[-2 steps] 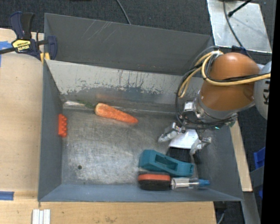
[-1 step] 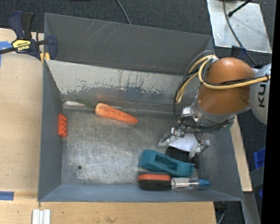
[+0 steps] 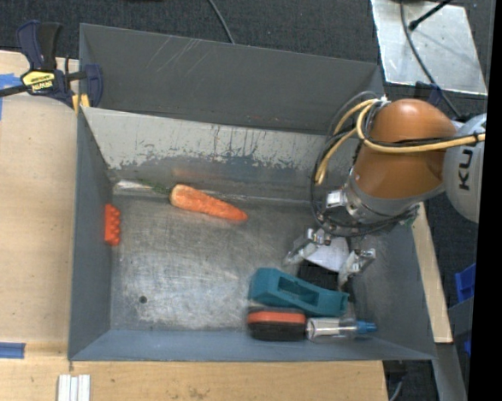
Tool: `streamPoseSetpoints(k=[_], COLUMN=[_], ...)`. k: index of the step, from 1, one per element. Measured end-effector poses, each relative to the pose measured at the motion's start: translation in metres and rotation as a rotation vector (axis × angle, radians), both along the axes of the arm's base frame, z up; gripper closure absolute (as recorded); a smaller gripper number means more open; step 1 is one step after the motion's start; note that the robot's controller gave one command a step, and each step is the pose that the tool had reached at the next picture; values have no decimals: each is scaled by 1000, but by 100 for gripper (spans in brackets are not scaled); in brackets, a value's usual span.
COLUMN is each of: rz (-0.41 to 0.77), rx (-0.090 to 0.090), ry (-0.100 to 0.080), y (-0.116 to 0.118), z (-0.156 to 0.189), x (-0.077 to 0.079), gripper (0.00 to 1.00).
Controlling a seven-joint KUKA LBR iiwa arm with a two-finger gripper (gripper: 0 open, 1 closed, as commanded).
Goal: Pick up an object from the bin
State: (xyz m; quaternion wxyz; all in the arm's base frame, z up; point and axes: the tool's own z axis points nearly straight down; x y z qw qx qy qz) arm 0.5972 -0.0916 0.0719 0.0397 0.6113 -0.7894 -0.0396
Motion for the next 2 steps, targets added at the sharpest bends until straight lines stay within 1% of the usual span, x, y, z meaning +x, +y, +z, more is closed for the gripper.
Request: streamPoseSetpoints(k=[1,2], rz=[128,126], rx=[42,31], ry=[2,2], y=[-18,-24], z=[15,13], x=[-5,-5], gripper=[0,100])
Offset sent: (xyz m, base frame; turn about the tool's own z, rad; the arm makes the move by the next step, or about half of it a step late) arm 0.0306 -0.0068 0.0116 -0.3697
